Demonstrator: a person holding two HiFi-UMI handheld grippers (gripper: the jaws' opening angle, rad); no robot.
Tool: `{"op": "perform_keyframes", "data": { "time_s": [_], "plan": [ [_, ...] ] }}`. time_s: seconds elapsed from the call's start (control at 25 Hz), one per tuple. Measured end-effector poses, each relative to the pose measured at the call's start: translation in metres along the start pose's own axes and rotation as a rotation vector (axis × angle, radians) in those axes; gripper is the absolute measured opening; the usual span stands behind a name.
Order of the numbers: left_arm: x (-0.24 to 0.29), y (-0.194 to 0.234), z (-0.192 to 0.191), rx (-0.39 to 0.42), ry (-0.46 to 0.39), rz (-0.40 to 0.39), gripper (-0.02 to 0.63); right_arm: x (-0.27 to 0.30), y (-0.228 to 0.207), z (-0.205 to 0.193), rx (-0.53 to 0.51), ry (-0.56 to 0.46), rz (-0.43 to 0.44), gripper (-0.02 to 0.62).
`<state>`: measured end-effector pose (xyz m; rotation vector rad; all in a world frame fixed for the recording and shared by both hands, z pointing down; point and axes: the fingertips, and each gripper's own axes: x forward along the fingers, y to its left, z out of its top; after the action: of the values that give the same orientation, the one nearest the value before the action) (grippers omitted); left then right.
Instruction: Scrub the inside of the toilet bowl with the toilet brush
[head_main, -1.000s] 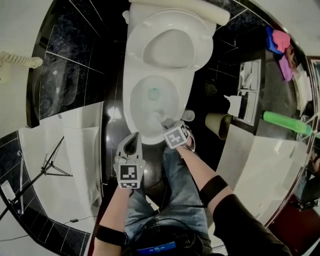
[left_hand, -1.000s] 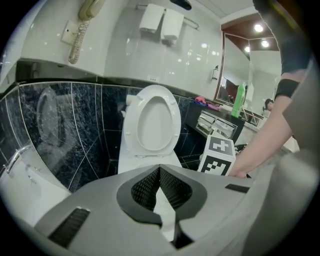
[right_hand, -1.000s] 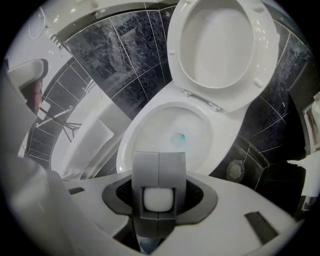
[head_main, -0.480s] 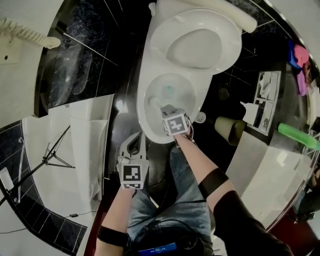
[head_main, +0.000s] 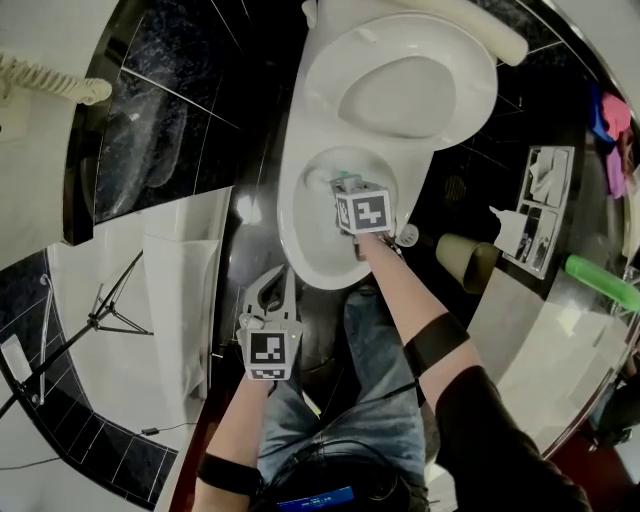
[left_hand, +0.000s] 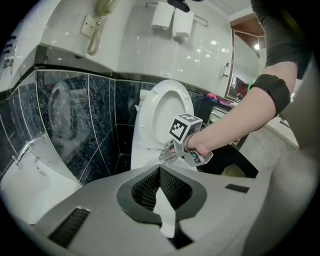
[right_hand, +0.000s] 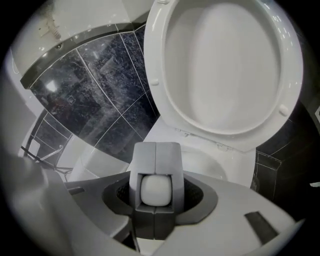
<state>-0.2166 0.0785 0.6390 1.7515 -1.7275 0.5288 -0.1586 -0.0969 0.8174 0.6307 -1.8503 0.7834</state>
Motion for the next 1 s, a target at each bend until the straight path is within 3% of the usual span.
{"op": "perform_keyframes", "data": {
  "time_s": [0.24,0.52,1.0],
  "plan": [
    [0.014,-0.014,0.005,0.034,0.003,-0.023,-0.002,-0.007,-0.034,0.029,0.087,-0.076,-0.013,0.184],
    [0.031,-0.040,0.015,0.047,0.004,-0.057,-0.002,-0.028,-0.088,0.035,0.165,-0.128,-0.070,0.184],
    [0.037,-0.080,0.035,0.036,-0.006,-0.098,-0.002,-0.067,-0.144,-0.026,0.183,-0.053,-0.189,0.183]
  ]
}}
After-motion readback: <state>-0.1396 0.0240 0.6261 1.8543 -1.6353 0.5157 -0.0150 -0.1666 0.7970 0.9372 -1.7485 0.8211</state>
